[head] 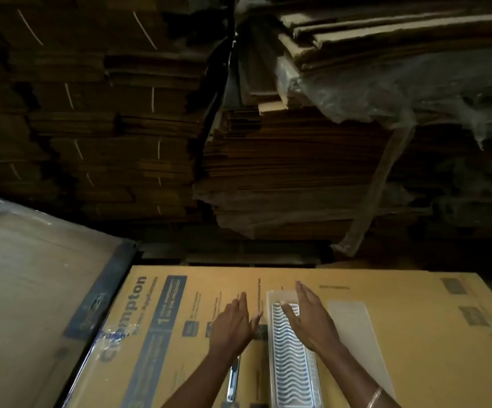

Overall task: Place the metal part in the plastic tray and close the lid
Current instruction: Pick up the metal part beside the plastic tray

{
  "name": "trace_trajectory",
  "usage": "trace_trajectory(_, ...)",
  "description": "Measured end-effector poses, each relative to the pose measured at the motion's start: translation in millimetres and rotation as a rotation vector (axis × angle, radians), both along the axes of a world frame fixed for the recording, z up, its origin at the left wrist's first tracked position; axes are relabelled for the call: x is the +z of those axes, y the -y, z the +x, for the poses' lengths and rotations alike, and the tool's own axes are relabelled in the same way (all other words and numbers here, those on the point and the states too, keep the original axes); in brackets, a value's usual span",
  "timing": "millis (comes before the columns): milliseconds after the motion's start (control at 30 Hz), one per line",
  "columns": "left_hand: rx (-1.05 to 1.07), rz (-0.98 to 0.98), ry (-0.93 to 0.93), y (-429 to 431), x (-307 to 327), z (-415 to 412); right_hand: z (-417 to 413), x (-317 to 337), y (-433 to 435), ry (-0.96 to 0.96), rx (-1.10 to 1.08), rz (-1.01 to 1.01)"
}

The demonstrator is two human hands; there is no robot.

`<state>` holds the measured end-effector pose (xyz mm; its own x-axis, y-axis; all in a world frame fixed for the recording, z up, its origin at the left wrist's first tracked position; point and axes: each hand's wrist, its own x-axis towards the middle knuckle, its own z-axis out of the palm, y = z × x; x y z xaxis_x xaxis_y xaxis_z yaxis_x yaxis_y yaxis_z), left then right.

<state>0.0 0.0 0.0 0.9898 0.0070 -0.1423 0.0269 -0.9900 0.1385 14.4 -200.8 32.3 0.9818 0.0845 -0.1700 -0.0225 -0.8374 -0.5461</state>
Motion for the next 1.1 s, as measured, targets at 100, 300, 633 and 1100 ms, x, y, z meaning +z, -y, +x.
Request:
trace_trajectory(100, 0.063, 0.030, -0.105, -3, -21, -10, -4, -10, 1, -0.042, -0.005, -0.010)
trace_trajectory(300, 0.075, 0.060, -0.230, -13, -71, -27, -14, -32, 11, -0.040, -0.047, -0.014)
trace_trajectory(633, 0.346, -0.208, -0.221, -7, -83, -32, -14, -41, 34, -0.009, -0.076, -0.059)
trace_trajectory(1100, 0.482, -0.473, -0.269, -17, -98, -19, -9, -46, 44, 0.023, -0.093, -0.048)
